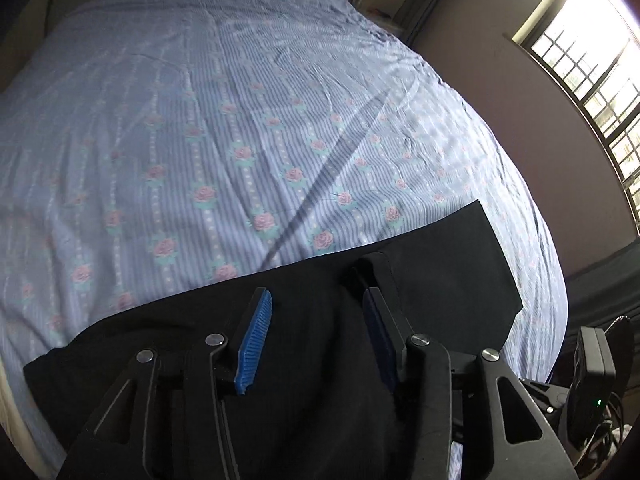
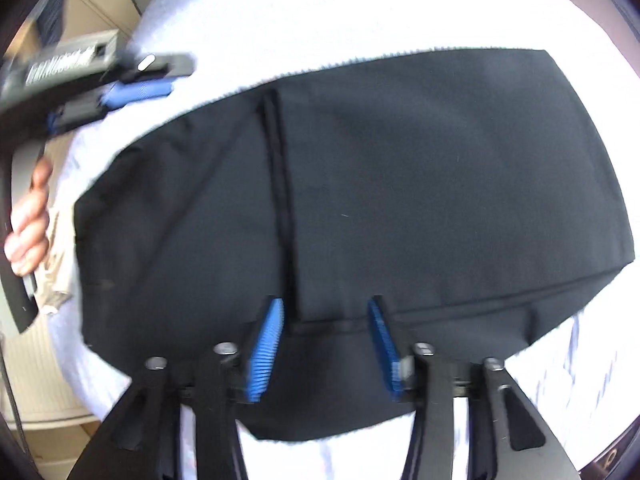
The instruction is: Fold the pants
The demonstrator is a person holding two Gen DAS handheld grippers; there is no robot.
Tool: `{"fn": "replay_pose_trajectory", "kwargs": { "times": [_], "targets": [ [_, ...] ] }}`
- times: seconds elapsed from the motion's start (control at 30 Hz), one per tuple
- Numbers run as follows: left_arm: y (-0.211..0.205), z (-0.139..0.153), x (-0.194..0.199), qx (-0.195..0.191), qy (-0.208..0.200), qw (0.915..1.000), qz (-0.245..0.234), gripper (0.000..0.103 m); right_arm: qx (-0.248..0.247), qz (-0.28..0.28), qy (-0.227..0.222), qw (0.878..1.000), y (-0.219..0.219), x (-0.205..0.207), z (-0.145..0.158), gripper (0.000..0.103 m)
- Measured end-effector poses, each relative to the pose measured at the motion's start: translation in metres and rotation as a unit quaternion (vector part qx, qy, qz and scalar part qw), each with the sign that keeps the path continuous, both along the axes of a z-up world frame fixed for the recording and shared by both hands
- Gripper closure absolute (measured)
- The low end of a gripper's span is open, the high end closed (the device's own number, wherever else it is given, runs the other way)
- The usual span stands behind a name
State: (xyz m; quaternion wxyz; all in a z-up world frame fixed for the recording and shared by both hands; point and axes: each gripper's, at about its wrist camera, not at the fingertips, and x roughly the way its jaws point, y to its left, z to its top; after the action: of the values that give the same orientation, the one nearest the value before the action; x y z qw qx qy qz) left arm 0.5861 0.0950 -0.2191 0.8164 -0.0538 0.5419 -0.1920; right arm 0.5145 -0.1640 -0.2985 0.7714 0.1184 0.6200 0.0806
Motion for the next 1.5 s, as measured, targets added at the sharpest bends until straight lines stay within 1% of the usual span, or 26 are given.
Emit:
{"fn": "replay_pose_trajectory", "kwargs": {
  "times": [0.07,0.1,0.13,0.2,0.23,0.33,0.37,0.4,0.47,0.5,0.67,0.77,0.8,0.9,1.0,1.07,1.17,1.2,1.3,1.4,1.5],
  "targets": [
    [0.03,0.018,-0.025,-0.003,-0.015,0.9995,0.028,0.05,-0.002,0.006,-0.023,1.0,0.004,-0.007,0.023,0.045],
    [0.048,0.025,-0.039,-0.003,-0.019,0.9989,0.043,0.045,-0.003,0.009,-0.032,0.999,0.011,-0.016,0.037,0.042],
    [0.064,0.03,-0.052,-0.004,-0.021,0.9981,0.058,0.044,-0.001,0.01,-0.041,0.999,0.011,-0.018,0.046,0.041],
    [0.093,0.036,-0.077,0.0,-0.018,0.9961,0.086,0.042,0.006,0.012,-0.057,0.998,0.029,-0.046,0.066,0.037],
    [0.109,0.036,-0.089,0.001,-0.014,0.9947,0.101,0.041,0.009,0.015,-0.062,0.998,0.035,-0.049,0.075,0.036],
    [0.15,0.027,-0.117,-0.002,0.004,0.9897,0.143,0.041,0.019,0.03,-0.069,0.997,0.062,-0.056,0.092,0.034],
    [0.161,0.022,-0.124,-0.004,0.01,0.9886,0.15,0.04,0.02,0.041,-0.068,0.997,0.081,-0.054,0.093,0.033],
    [0.173,0.017,-0.131,-0.003,0.015,0.9876,0.156,0.039,0.019,0.052,-0.068,0.996,0.09,-0.061,0.1,0.033],
    [0.193,0.002,-0.139,-0.002,0.026,0.9859,0.165,0.038,0.015,0.076,-0.066,0.995,0.119,-0.066,0.101,0.033],
    [0.202,-0.005,-0.142,-0.007,0.033,0.9854,0.167,0.038,0.01,0.091,-0.064,0.994,0.133,-0.067,0.101,0.033],
    [0.239,-0.043,-0.148,-0.054,0.077,0.9805,0.173,0.036,-0.002,0.138,-0.054,0.989,0.187,-0.068,0.103,0.033],
    [0.255,-0.065,-0.142,-0.098,0.1,0.9756,0.169,0.037,-0.015,0.161,-0.053,0.985,0.219,-0.069,0.094,0.033],
    [0.258,-0.07,-0.14,-0.107,0.107,0.9747,0.165,0.037,-0.02,0.165,-0.051,0.985,0.229,-0.069,0.092,0.033],
    [0.265,-0.082,-0.13,-0.119,0.114,0.9746,0.152,0.038,-0.024,0.175,-0.043,0.983,0.253,-0.06,0.079,0.033],
    [0.272,-0.094,-0.118,-0.133,0.119,0.9737,0.141,0.038,-0.03,0.183,-0.039,0.982,0.267,-0.052,0.072,0.033],
    [0.276,-0.104,-0.111,-0.147,0.131,0.9715,0.132,0.039,-0.032,0.182,-0.031,0.982,0.275,-0.048,0.065,0.033],
    [0.278,-0.118,-0.101,-0.151,0.147,0.9706,0.115,0.043,-0.027,0.179,-0.015,0.983,0.283,-0.043,0.056,0.033],
    [0.277,-0.122,-0.098,-0.159,0.15,0.9698,0.108,0.044,-0.026,0.179,-0.011,0.984,0.285,-0.043,0.053,0.033],
    [0.277,-0.132,-0.093,-0.188,0.159,0.9654,0.086,0.044,-0.024,0.18,-0.003,0.983,0.292,-0.044,0.048,0.033],
    [0.276,-0.141,-0.089,-0.209,0.161,0.9623,0.066,0.044,-0.023,0.187,0.008,0.982,0.296,-0.047,0.044,0.033],
    [0.278,-0.148,-0.087,-0.235,0.162,0.9565,0.059,0.044,-0.024,0.192,0.016,0.981,0.3,-0.047,0.04,0.033]
  ]
}}
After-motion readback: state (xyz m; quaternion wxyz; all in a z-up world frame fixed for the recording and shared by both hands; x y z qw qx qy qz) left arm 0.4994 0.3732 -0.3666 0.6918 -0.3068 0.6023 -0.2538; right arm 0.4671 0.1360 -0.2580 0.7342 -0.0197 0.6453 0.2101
